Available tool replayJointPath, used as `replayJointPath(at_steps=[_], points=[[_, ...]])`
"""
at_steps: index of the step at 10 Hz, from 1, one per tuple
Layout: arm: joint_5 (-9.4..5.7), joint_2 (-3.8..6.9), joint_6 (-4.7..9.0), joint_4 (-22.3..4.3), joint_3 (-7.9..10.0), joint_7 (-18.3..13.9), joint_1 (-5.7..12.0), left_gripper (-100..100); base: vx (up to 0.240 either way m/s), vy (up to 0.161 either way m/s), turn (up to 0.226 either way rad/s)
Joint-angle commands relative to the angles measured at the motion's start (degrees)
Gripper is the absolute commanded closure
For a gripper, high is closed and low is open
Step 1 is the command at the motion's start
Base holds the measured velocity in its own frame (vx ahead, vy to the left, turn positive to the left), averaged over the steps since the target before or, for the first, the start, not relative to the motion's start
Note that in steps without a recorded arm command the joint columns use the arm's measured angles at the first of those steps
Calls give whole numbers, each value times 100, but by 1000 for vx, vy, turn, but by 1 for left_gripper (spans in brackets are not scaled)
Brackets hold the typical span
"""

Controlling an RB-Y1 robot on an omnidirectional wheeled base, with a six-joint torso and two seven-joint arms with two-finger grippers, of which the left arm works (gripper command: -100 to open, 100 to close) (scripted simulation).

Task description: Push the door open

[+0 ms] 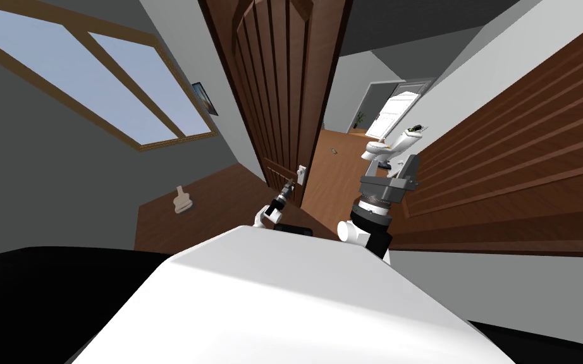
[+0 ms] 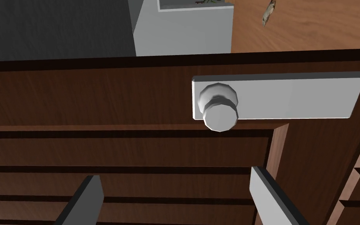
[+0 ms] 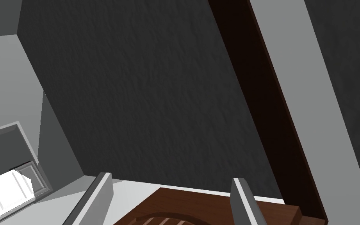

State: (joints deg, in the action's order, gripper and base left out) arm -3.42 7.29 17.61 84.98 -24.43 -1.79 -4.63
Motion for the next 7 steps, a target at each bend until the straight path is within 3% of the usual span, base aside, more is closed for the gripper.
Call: replayJointPath(at_steps=[1, 4, 6, 7], points=[[2, 51, -65, -213, -130, -76, 123, -100, 117, 167, -171], [10, 73, -111, -462, -257, -138, 260, -100, 111, 150, -83], [15, 89, -147, -653, -354, -185, 365, -100, 81, 85, -89], [17, 70, -138, -607, -322, -160, 342, -100, 49, 40, -24]])
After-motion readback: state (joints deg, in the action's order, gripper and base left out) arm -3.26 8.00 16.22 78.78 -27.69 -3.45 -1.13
